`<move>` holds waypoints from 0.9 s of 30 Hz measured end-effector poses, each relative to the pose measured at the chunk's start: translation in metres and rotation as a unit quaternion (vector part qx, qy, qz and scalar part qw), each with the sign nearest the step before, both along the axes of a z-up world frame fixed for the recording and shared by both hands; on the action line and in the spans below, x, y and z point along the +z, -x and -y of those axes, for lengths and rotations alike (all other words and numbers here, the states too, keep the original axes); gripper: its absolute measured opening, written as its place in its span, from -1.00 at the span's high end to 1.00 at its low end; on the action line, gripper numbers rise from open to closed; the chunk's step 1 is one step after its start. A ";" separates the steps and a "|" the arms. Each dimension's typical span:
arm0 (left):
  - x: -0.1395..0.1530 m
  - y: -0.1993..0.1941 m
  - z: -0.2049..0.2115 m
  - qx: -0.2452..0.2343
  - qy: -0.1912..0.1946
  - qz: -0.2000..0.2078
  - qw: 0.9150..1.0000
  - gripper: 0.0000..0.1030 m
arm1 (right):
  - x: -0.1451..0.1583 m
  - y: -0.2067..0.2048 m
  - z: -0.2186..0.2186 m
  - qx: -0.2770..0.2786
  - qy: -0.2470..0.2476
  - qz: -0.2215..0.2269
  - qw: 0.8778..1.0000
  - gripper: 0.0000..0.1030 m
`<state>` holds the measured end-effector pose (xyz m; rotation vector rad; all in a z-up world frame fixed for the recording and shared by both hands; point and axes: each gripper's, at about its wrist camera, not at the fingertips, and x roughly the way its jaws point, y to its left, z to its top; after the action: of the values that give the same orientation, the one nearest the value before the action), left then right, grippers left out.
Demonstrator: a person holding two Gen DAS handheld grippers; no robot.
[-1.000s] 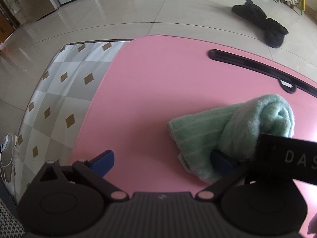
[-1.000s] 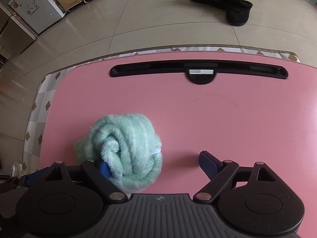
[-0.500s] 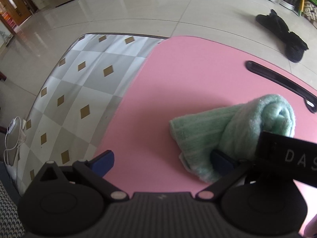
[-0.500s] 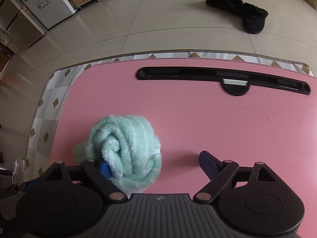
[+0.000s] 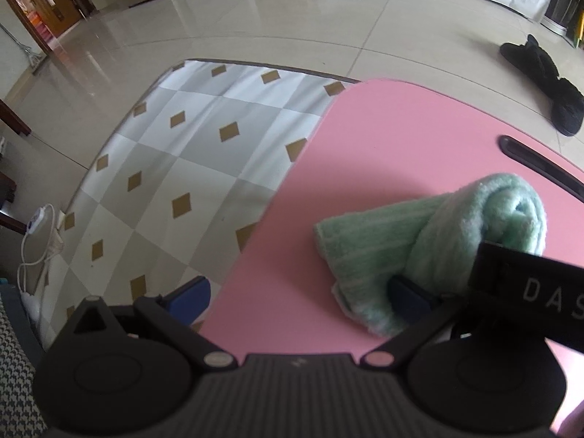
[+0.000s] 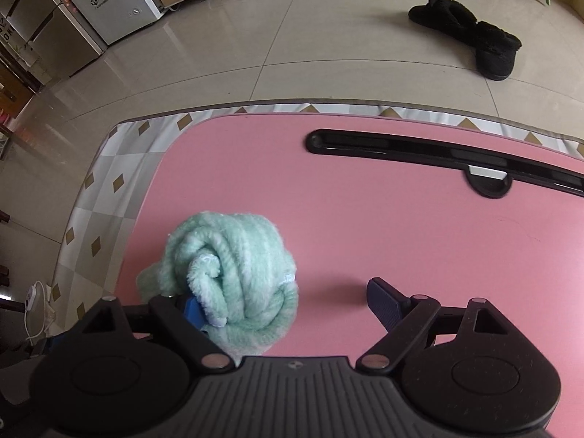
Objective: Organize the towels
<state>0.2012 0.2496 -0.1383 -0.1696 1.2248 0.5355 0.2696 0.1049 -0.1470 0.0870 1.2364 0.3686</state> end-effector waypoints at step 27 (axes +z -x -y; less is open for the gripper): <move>-0.004 -0.020 0.041 -0.055 0.002 0.000 0.998 -1.00 | 0.010 -0.002 0.036 -0.035 0.031 0.016 0.999 -0.67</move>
<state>0.2210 0.2083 -0.1423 -0.1048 1.2269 0.4370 0.2719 0.0689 -0.1365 0.0699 1.2097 0.2701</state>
